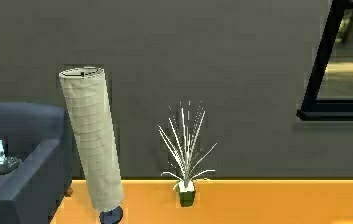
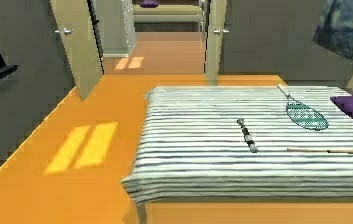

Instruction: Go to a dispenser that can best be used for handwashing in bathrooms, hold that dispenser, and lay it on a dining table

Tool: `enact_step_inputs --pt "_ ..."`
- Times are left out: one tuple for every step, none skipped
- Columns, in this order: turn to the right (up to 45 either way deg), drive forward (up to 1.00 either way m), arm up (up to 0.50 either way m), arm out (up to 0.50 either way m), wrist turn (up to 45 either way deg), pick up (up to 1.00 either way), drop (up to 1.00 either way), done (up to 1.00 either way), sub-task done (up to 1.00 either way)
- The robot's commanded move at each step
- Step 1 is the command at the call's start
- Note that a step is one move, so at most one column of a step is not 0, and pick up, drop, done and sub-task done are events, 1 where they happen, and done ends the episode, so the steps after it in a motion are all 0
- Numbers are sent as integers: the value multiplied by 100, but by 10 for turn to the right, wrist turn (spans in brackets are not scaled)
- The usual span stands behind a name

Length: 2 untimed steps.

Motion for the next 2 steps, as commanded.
enact_step_inputs --pt "450 0 0 0 0 0 0 0 0" --pt "0 90 0 0 0 0 0 0 0"
